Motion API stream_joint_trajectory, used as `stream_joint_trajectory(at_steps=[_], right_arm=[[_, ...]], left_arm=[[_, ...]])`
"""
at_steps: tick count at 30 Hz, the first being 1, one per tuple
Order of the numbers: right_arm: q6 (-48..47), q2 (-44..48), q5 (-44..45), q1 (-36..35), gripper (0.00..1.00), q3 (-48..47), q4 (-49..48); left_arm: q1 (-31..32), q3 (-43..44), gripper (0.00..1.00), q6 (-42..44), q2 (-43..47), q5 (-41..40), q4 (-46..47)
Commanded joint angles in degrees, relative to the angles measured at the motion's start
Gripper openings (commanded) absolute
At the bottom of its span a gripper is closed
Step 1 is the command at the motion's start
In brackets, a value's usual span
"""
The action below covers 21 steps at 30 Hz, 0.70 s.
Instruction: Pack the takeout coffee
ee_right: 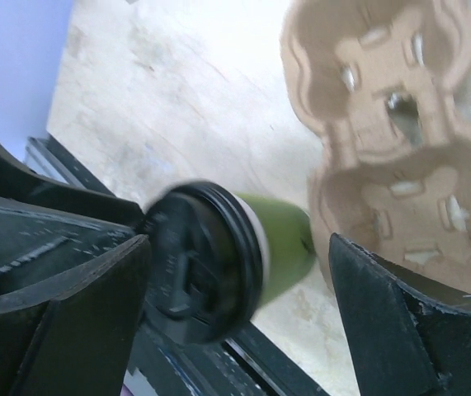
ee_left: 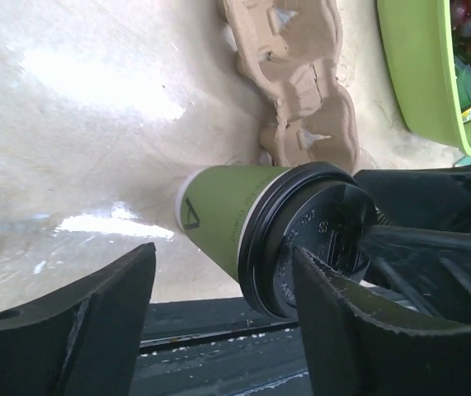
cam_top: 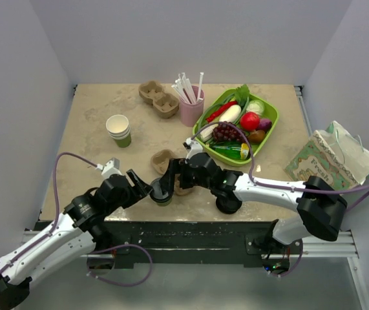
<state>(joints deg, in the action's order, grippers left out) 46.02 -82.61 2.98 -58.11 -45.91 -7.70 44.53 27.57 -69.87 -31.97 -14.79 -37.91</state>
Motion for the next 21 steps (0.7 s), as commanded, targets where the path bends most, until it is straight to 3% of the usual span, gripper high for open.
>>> stream_joint_trajectory(at_steps=[1, 6, 11, 21], right_arm=[[-1.46, 2.28, 2.55, -0.08, 0.93, -4.97, -0.56], [-2.77, 0.61, 1.50, 0.01, 0.93, -6.82, -0.47], [-3.48, -0.97, -2.81, 1.24, 0.85, -6.03, 0.49], [-3.57, -6.51, -11.94, 3.52, 0.72, -4.45, -1.26]], left_arm=[[-0.06, 3.98, 0.78, 3.60, 0.85, -3.76, -1.73], [-0.06, 4.77, 0.84, 4.91, -0.11, -4.64, 0.20], [-0.06, 2.75, 0.82, 6.76, -1.34, -0.78, 5.92], [-0.15, -1.91, 0.76, 5.88, -3.89, -1.03, 10.13]])
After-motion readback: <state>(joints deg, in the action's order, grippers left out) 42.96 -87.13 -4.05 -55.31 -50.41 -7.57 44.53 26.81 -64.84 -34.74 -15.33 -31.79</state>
